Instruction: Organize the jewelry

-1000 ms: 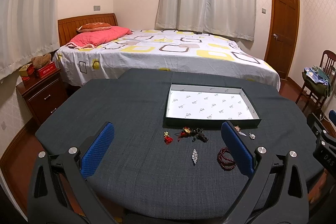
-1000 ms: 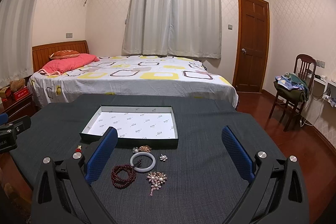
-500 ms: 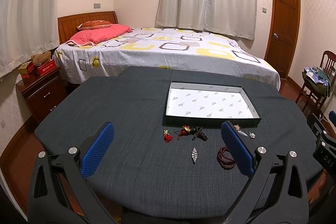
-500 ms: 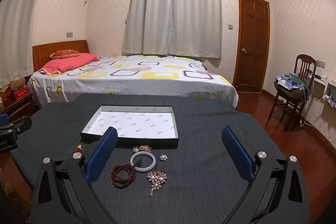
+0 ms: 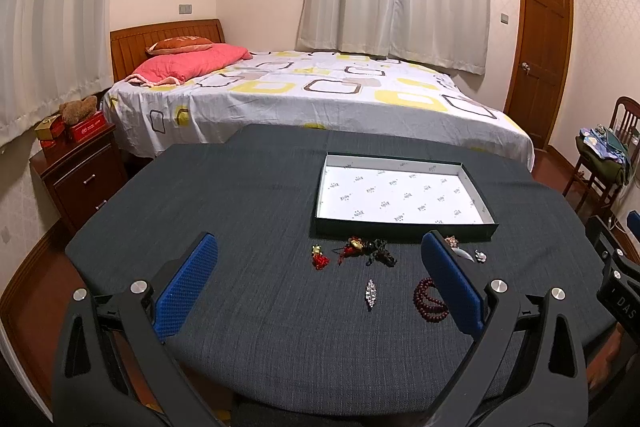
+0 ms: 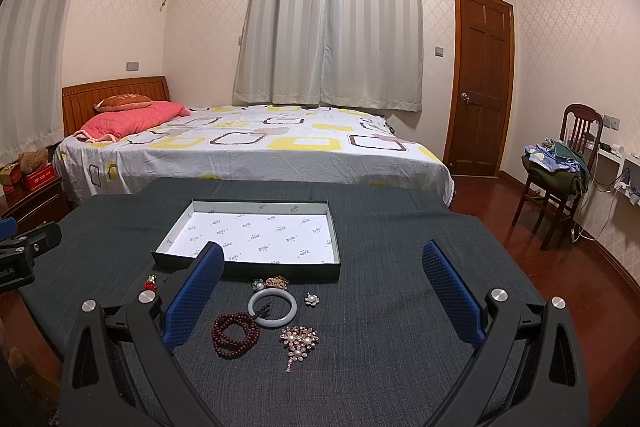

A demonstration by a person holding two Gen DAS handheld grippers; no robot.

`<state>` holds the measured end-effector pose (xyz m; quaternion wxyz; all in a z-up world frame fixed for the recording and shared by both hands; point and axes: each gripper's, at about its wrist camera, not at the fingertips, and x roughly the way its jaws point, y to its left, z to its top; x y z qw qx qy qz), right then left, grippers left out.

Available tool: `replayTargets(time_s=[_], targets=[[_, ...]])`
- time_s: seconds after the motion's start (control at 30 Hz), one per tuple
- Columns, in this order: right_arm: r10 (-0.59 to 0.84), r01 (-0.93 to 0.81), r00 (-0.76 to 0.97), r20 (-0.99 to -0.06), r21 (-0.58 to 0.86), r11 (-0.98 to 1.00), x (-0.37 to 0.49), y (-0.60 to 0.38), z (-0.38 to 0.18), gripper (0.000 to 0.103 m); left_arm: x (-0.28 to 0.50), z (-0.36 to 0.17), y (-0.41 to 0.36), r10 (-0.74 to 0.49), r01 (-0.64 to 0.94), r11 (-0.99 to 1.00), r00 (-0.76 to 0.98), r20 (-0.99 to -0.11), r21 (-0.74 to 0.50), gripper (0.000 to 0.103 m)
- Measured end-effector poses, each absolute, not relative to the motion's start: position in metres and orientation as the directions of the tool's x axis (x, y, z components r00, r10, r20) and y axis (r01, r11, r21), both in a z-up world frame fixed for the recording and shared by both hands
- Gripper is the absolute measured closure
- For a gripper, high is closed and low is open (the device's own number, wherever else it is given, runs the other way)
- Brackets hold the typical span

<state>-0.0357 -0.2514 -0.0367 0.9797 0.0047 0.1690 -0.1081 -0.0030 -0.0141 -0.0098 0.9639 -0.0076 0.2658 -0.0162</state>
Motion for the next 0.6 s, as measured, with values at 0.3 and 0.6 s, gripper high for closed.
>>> replayTargets(time_s=[0.3, 0.6], targets=[[-0.208, 0.212, 0.92, -0.331, -0.027, 0.977, -0.0359, -0.2511, -0.0368, 0.007, -0.0022, -0.0089, -0.0134, -0.036, 0.027, 0.999, 0.857, -0.514, -0.025, 0.004], [-0.207, 0.21, 0.92, -0.334, -0.027, 0.977, -0.0357, -0.2509, -0.0374, 0.007, -0.0009, -0.0111, -0.0134, -0.036, 0.027, 0.999, 0.855, -0.517, -0.025, 0.004]])
